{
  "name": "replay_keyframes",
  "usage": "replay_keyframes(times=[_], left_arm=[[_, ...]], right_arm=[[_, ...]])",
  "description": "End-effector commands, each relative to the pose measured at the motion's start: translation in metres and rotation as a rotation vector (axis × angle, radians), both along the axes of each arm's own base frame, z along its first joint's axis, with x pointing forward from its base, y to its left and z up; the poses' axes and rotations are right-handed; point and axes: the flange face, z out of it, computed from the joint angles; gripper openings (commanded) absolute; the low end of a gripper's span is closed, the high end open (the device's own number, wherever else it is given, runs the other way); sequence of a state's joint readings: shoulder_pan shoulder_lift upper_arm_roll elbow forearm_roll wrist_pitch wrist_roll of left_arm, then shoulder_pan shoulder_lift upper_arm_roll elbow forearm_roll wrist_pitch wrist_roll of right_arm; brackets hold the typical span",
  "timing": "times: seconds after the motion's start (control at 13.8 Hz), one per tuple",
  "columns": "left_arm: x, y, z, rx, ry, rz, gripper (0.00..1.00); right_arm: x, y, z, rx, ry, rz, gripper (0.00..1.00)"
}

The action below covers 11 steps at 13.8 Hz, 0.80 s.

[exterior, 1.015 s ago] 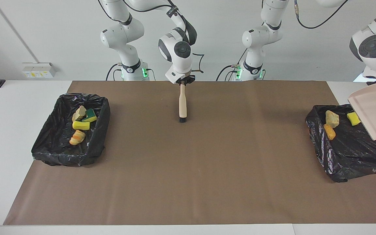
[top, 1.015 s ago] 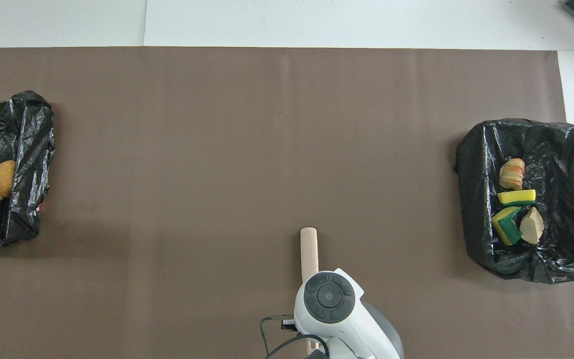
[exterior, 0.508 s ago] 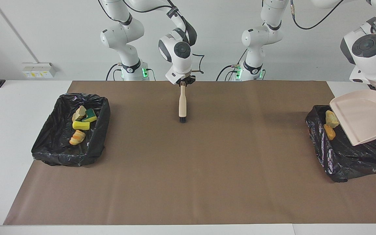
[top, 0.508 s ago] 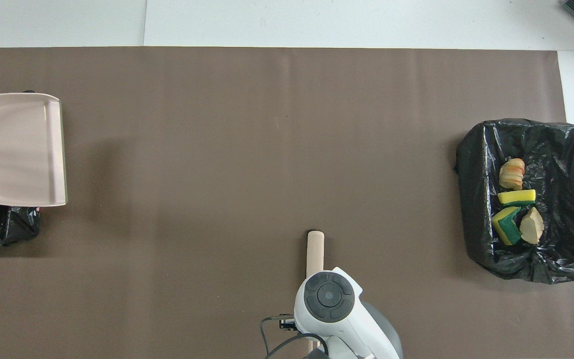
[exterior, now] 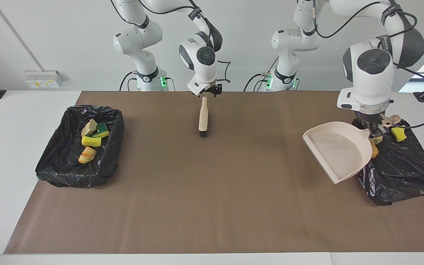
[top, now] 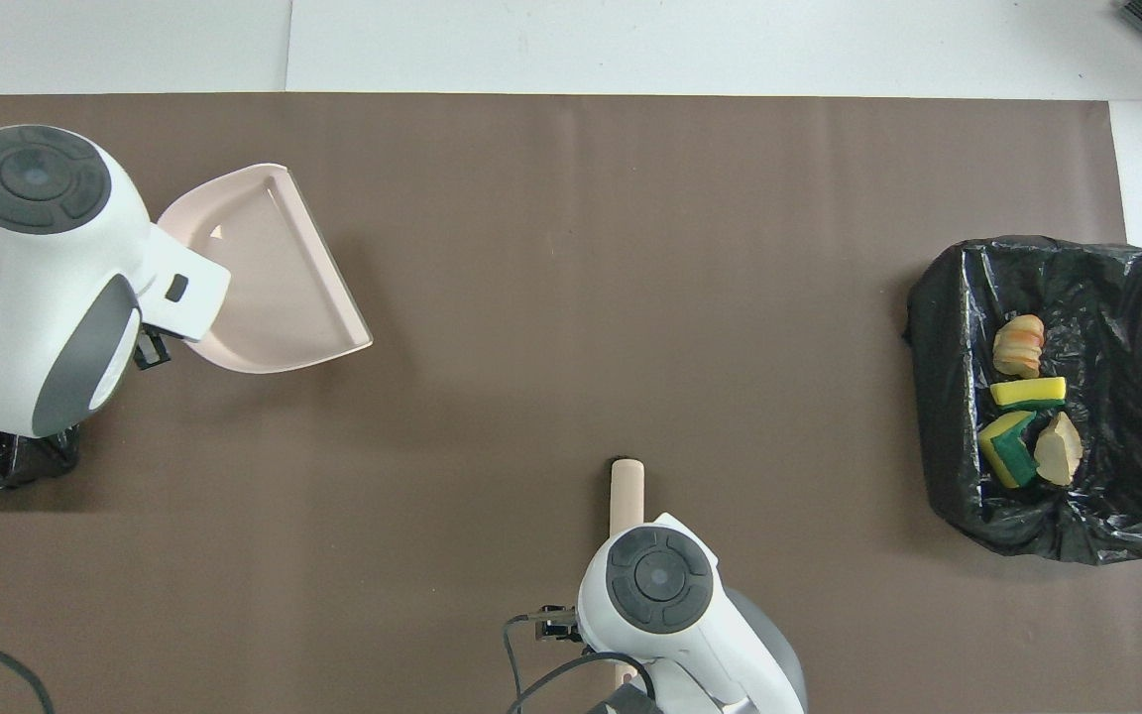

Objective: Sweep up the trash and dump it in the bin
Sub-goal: 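Bring the empty dustpan back over the mat with the left gripper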

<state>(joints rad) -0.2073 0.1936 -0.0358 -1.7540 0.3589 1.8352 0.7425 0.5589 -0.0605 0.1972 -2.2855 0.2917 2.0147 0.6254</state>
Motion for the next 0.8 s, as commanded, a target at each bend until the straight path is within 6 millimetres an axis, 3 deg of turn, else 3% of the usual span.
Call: replay_keyframes(times=[0.0, 0.07, 0.22, 0.29, 0.44, 0.58, 0.73], left_arm=[[0.016, -0.048, -0.011, -0.064, 0.0, 0.171, 0.0], [0.018, -0.062, -0.016, -0.095, -0.008, 0.255, 0.0], [0.018, -0.112, -0.025, -0.139, -0.033, 0.393, 0.0], [0.016, -0.127, -0.028, -0.156, -0.042, 0.479, 0.0], [0.004, -0.167, -0.025, -0.188, -0.071, 0.631, 0.0], [0.005, -0.212, -0.031, -0.202, -0.099, 0.761, 0.0], [0.003, -0.248, -0.041, -0.193, -0.096, 0.815, 0.0]], right_arm=[[0.029, -0.024, 0.039, 0.023, -0.002, -0.031, 1.0], [0.041, -0.036, 0.055, 0.024, -0.007, -0.052, 1.0], [0.061, -0.05, 0.084, 0.011, -0.013, -0.061, 1.0], [0.071, -0.059, 0.1, -0.006, -0.032, -0.058, 1.0], [0.088, -0.08, 0.134, -0.029, -0.049, -0.067, 1.0], [0.109, -0.12, 0.168, -0.036, -0.086, -0.04, 1.0], [0.122, -0.156, 0.189, -0.038, -0.101, -0.003, 1.0]])
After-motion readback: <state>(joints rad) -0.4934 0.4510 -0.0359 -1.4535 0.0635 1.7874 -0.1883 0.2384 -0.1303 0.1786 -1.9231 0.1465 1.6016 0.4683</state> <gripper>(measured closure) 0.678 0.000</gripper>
